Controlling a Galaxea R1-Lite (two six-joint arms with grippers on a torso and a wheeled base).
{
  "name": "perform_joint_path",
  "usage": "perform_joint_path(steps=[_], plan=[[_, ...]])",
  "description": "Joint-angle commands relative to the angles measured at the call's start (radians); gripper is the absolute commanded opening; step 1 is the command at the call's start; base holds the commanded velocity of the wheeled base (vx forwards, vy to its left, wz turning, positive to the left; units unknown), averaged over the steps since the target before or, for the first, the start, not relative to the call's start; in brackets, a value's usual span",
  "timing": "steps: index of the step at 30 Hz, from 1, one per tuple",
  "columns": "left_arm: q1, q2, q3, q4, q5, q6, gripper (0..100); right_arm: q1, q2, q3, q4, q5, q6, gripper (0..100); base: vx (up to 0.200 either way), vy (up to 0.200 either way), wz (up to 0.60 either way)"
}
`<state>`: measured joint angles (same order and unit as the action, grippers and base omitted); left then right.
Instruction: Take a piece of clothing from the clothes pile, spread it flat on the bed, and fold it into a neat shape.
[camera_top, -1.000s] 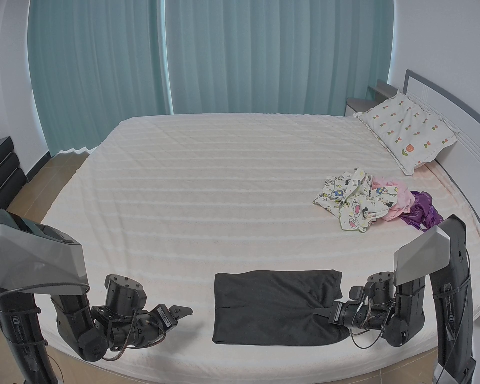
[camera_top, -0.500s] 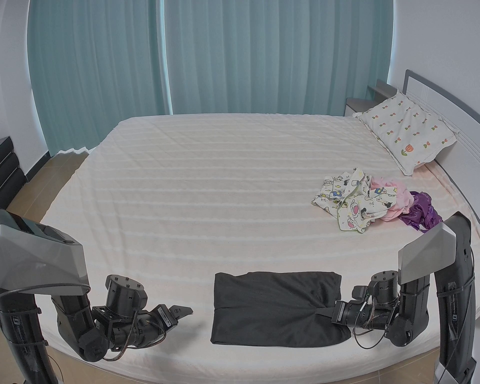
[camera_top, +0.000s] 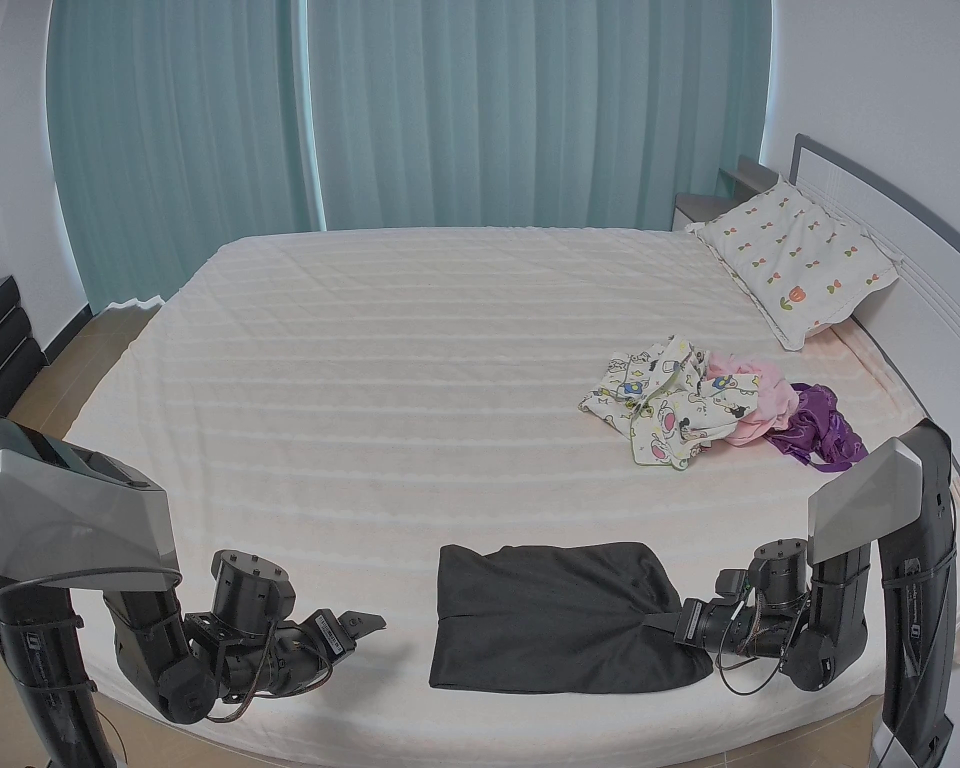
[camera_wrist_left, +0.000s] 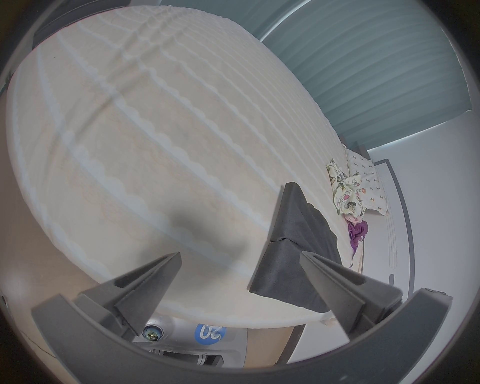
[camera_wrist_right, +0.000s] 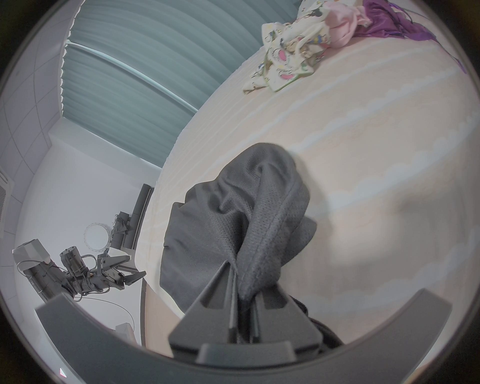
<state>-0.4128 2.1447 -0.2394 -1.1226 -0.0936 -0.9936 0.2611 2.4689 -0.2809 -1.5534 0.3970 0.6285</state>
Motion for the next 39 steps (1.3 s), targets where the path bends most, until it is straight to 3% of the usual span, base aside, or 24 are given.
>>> perform_joint_path(steps=[1,33,39], plan=[[0.0,0.001,0.0,0.0,0.0,0.0,100,-0.013,-0.007,0.012,-0.011,0.0,-0.001,0,0.0,-0.2,0.0],[0.0,0.001,0.0,0.0,0.0,-0.003,100,-0.022,-0.001,0.028,-0.011,-0.009,-0.006,0,0.0,-0.2,0.0],[0.0,0.001,0.0,0.0,0.0,-0.003,100,-0.017,0.002,0.028,-0.011,-0.012,-0.007,0,0.0,0.0,0.0]])
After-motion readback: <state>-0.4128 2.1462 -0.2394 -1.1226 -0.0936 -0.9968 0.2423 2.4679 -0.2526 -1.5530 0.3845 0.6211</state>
